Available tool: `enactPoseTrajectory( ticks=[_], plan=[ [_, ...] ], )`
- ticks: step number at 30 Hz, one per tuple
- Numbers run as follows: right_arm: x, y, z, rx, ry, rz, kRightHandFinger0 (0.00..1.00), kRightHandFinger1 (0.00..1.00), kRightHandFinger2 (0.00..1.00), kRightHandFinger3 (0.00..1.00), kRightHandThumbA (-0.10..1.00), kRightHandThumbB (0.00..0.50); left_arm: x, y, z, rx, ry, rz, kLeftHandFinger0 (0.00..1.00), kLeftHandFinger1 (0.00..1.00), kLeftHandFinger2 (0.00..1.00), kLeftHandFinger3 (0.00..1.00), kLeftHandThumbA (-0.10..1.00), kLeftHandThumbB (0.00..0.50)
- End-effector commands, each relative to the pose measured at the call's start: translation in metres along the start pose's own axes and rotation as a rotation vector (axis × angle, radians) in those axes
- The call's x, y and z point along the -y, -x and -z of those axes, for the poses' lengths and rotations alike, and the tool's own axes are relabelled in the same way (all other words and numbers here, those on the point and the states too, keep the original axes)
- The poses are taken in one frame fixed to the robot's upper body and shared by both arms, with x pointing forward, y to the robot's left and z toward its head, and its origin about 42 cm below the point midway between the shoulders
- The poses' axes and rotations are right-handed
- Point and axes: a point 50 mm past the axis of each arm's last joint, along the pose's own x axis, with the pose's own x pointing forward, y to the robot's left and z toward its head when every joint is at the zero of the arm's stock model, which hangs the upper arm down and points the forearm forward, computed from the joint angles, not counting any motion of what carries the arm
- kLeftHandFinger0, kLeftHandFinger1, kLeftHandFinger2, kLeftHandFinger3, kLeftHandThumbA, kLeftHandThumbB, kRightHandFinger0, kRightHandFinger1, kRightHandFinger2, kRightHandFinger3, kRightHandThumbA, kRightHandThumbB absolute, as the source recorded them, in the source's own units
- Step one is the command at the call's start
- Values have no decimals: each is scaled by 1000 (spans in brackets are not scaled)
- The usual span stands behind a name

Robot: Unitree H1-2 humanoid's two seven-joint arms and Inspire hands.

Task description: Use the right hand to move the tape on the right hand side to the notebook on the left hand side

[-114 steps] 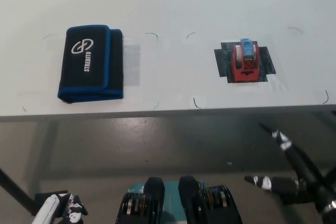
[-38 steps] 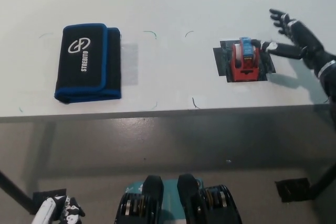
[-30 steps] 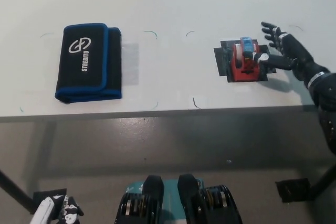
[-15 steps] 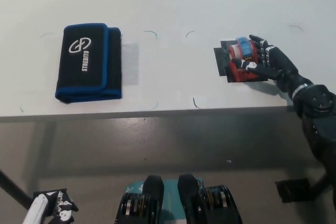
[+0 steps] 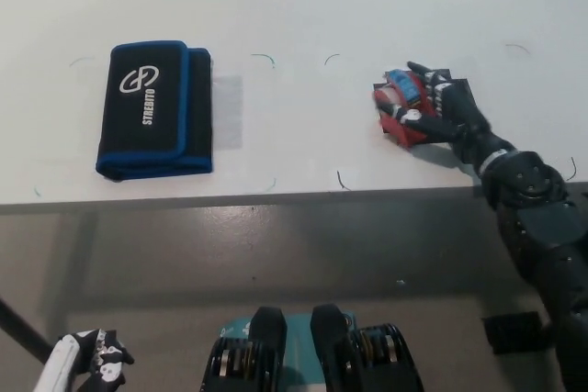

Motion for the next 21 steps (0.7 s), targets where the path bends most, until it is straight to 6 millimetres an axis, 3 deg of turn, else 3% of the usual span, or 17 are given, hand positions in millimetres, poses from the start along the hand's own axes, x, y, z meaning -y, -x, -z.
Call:
enactPoseTrajectory(
  ticks=[1, 8, 10, 13, 15, 21],
  plan=[
    [-15, -29, -62, 194, 26, -7, 1000, 1000, 1000, 1000, 1000, 404, -9, -4, -12, 56, -11, -16, 171, 159, 231, 427, 269, 0],
    [-47, -38, -74, 224, -21, -50, 1000, 1000, 1000, 1000, 1000, 375, -10, -7, -13, 65, -15, -5, 174, 158, 232, 423, 296, 0],
    [-50, -38, -73, 219, -20, -56, 1000, 1000, 1000, 1000, 1000, 397, -10, -7, -13, 67, -21, -6, 173, 157, 232, 418, 329, 0],
    [-54, -38, -71, 212, -28, -60, 1000, 1000, 1000, 1000, 1000, 396, -10, -7, -13, 69, -16, -6, 166, 154, 225, 414, 313, 0],
    [-59, -38, -69, 212, -34, -61, 1000, 1000, 1000, 1000, 1000, 367, -10, -7, -14, 66, -15, -3, 173, 158, 229, 421, 309, 0],
    [-64, -37, -66, 207, -36, -62, 1000, 1000, 1000, 1000, 1000, 377, -11, -9, -15, 76, -18, -2, 169, 157, 232, 413, 318, 0]
  ],
)
